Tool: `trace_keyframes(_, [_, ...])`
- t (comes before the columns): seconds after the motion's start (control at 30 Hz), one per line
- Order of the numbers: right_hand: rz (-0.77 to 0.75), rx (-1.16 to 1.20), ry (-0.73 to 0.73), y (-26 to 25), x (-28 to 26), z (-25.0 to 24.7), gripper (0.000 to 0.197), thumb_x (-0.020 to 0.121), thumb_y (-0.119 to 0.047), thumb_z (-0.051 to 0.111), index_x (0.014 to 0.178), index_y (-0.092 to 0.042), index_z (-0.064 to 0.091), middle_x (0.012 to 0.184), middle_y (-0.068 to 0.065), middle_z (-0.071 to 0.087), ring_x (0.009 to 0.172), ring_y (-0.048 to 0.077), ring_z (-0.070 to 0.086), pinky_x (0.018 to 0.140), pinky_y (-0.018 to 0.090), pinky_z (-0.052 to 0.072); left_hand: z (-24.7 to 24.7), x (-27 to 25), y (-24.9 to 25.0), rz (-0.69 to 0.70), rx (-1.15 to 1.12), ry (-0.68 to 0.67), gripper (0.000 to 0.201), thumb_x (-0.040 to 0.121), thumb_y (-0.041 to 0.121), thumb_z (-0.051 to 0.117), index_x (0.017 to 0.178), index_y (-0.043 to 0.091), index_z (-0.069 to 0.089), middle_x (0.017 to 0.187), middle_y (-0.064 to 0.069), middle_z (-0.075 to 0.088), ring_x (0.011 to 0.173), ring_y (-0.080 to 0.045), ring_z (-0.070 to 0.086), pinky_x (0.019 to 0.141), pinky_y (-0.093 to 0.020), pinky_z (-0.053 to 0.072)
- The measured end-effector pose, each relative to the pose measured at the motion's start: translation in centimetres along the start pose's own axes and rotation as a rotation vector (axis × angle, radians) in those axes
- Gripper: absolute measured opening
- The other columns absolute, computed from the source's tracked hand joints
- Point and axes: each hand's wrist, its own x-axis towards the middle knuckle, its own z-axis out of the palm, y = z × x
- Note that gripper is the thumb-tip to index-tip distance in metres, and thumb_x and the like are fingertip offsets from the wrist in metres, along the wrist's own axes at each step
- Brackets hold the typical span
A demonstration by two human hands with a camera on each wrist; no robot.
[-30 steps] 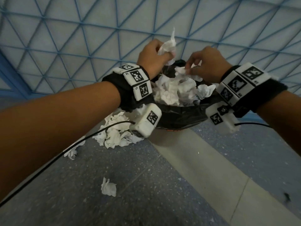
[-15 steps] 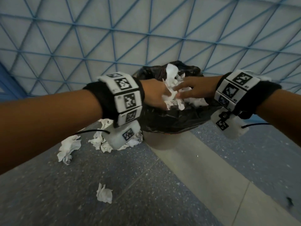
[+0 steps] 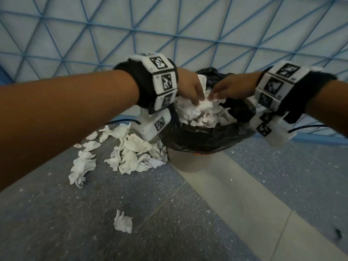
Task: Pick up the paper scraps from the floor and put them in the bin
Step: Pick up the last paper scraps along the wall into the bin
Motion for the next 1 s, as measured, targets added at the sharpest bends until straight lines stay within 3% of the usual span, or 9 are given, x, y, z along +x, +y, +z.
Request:
trace_keyframes(0.1, [0.008,0.114,0.060,0.2,-0.8,-1.3,0.027,0.093,-0.013,0.052,0.117,-0.005,0.058,0.107,0.010,0.062,0.094,0.023,0.053,0.072,0.035,0.051,-1.4,-1.4,-1.1,-0.007,-0.009,0.201,0.036,0.079,0.027,0.067,0.114,0.020,0.065,0.110,-0.007,0.061,0.111,-0.021,0.054,0.081,-0.023,0.035])
trace_keyframes(0.2, [0.014,0.296,-0.159,-1.1,-1.4,0.5,0.013,0.094,-0.013,0.051,0.096,-0.012,0.063,0.084,0.001,0.056,0.085,0.022,0.055,0.069,0.029,0.052,-0.7,-2.7,-1.1,0.010,-0.045,0.213,0.026,0.078,0.023,0.069,0.103,0.019,0.068,0.090,0.003,0.055,0.095,-0.017,0.056,0.071,-0.022,0.034])
trace_keyframes(0.27, [0.031,0.285,-0.294,-2.4,-1.3,2.5,0.018,0.096,-0.021,0.046,0.091,-0.015,0.063,0.086,0.003,0.058,0.085,0.020,0.053,0.073,0.029,0.048,0.0,-3.3,-1.3,0.033,-0.093,0.188,0.024,0.081,0.019,0.065,0.105,0.022,0.068,0.092,0.006,0.058,0.087,-0.009,0.052,0.068,-0.019,0.035])
trace_keyframes(0.4, [-0.004,0.095,-0.266,-4.2,-1.0,2.6,0.032,0.099,-0.023,0.040,0.119,-0.008,0.059,0.115,0.013,0.061,0.083,0.017,0.053,0.071,0.026,0.046,1.8,-5.5,-3.5,0.028,-0.230,0.315,0.030,0.083,0.012,0.058,0.111,0.021,0.066,0.103,0.003,0.063,0.087,-0.007,0.051,0.066,-0.011,0.030])
trace_keyframes(0.5, [-0.064,-0.167,0.128,-6.0,-2.7,0.2,0.035,0.098,-0.029,0.039,0.106,-0.007,0.065,0.115,0.018,0.064,0.096,0.030,0.058,0.082,0.033,0.042,3.4,-7.9,-6.5,-0.048,-0.343,0.434,0.032,0.082,0.002,0.054,0.109,0.014,0.066,0.113,-0.009,0.064,0.093,-0.020,0.060,0.075,-0.018,0.038])
trace_keyframes(0.57, [-0.142,-0.222,0.389,-8.5,-4.4,-0.3,0.030,0.095,-0.027,0.042,0.100,-0.006,0.062,0.110,0.021,0.064,0.100,0.037,0.058,0.078,0.036,0.041,4.8,-9.4,-9.0,-0.120,-0.370,0.449,0.031,0.081,0.000,0.053,0.107,0.011,0.066,0.114,-0.014,0.061,0.098,-0.027,0.061,0.077,-0.019,0.038])
trace_keyframes(0.67, [-0.329,-0.150,0.463,-13.5,-5.2,1.7,0.022,0.093,-0.019,0.041,0.104,-0.008,0.058,0.109,0.017,0.062,0.101,0.035,0.058,0.085,0.039,0.046,7.7,-11.3,-13.0,-0.257,-0.358,0.335,0.026,0.082,0.002,0.057,0.106,0.008,0.066,0.115,-0.019,0.058,0.102,-0.031,0.059,0.077,-0.020,0.037])
trace_keyframes(0.83, [-0.429,-0.069,0.086,-19.2,-0.4,10.9,0.029,0.092,-0.008,0.043,0.120,-0.011,0.049,0.123,0.015,0.050,0.113,0.032,0.052,0.093,0.041,0.047,14.5,-13.9,-19.6,-0.504,-0.230,0.081,0.024,0.080,0.011,0.065,0.103,0.008,0.066,0.117,-0.019,0.057,0.113,-0.034,0.053,0.092,-0.031,0.040])
trace_keyframes(1.0, [-0.400,-0.053,-0.388,-20.8,2.9,21.3,0.057,0.088,-0.023,0.059,0.139,-0.025,0.033,0.137,0.015,0.031,0.125,0.036,0.036,0.100,0.044,0.040,21.3,-16.3,-22.6,-0.675,-0.217,-0.172,0.061,0.073,0.029,0.074,0.126,0.019,0.046,0.134,-0.017,0.037,0.123,-0.035,0.043,0.101,-0.034,0.038])
